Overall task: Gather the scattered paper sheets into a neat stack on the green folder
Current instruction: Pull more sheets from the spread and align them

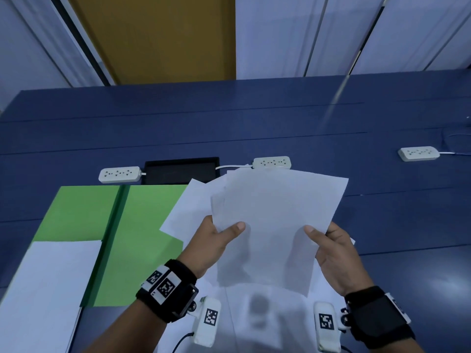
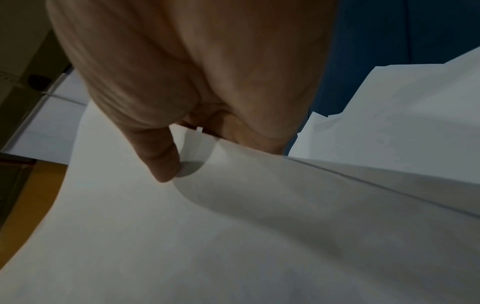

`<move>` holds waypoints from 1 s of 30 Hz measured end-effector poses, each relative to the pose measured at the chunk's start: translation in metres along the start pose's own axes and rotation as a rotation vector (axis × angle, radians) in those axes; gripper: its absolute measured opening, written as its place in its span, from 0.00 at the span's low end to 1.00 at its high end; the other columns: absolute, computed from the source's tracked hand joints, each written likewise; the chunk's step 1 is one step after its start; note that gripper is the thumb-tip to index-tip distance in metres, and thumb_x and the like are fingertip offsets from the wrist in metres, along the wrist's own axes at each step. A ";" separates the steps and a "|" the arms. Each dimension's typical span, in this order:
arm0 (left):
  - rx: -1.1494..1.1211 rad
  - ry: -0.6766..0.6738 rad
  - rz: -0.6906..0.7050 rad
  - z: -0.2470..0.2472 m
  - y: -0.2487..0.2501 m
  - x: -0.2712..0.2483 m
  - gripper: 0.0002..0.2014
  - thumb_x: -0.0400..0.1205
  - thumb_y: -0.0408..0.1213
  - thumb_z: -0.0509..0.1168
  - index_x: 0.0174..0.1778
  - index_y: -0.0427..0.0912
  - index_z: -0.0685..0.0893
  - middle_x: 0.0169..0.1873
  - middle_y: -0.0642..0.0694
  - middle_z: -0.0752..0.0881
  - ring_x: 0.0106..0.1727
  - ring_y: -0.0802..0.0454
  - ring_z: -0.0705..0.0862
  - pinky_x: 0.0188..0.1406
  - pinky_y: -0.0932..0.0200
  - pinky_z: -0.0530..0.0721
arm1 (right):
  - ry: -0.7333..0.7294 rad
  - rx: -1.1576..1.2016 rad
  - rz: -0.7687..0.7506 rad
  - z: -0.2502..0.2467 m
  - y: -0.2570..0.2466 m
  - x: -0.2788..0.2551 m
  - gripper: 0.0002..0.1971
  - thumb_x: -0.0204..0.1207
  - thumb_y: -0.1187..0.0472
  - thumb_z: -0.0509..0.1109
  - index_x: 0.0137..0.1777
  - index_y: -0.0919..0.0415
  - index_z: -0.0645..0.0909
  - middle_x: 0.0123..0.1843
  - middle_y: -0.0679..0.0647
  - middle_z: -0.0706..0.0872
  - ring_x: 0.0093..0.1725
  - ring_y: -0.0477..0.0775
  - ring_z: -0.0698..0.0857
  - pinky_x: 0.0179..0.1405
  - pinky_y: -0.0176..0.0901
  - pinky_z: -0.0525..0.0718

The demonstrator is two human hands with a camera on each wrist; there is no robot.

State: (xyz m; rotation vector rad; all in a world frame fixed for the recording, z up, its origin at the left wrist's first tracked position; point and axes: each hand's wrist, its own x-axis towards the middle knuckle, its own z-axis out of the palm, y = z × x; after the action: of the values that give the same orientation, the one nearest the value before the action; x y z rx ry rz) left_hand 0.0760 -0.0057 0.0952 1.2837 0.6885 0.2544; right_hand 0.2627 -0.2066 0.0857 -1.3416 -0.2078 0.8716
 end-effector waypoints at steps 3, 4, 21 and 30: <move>0.006 0.021 0.029 0.004 0.002 0.001 0.13 0.88 0.34 0.70 0.68 0.42 0.88 0.62 0.44 0.92 0.65 0.44 0.90 0.72 0.36 0.84 | -0.004 -0.029 -0.043 0.005 -0.003 -0.001 0.19 0.81 0.63 0.71 0.70 0.68 0.86 0.67 0.63 0.92 0.69 0.65 0.90 0.73 0.62 0.85; 0.006 0.028 0.041 0.005 0.004 0.001 0.13 0.87 0.34 0.70 0.67 0.43 0.88 0.61 0.45 0.93 0.65 0.45 0.90 0.72 0.37 0.84 | -0.007 -0.036 -0.065 0.007 -0.005 -0.002 0.18 0.81 0.63 0.71 0.70 0.68 0.86 0.67 0.62 0.92 0.69 0.64 0.90 0.72 0.60 0.86; -0.016 0.071 0.173 0.008 0.028 0.002 0.10 0.85 0.33 0.73 0.61 0.38 0.91 0.56 0.43 0.94 0.60 0.45 0.93 0.60 0.53 0.90 | -0.080 -0.135 -0.264 0.023 -0.026 -0.007 0.12 0.85 0.68 0.71 0.65 0.64 0.90 0.64 0.60 0.93 0.67 0.60 0.91 0.67 0.49 0.88; 0.088 0.052 0.181 0.010 0.020 0.005 0.08 0.87 0.30 0.69 0.58 0.43 0.92 0.53 0.49 0.95 0.57 0.52 0.93 0.54 0.62 0.87 | 0.039 -0.228 -0.179 0.032 -0.017 -0.003 0.09 0.87 0.64 0.72 0.61 0.58 0.92 0.59 0.54 0.95 0.63 0.56 0.93 0.67 0.52 0.87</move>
State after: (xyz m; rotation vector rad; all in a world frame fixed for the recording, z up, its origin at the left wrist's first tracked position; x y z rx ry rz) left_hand 0.0901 -0.0055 0.1137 1.4298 0.6337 0.4103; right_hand 0.2490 -0.1838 0.1101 -1.5251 -0.4003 0.6856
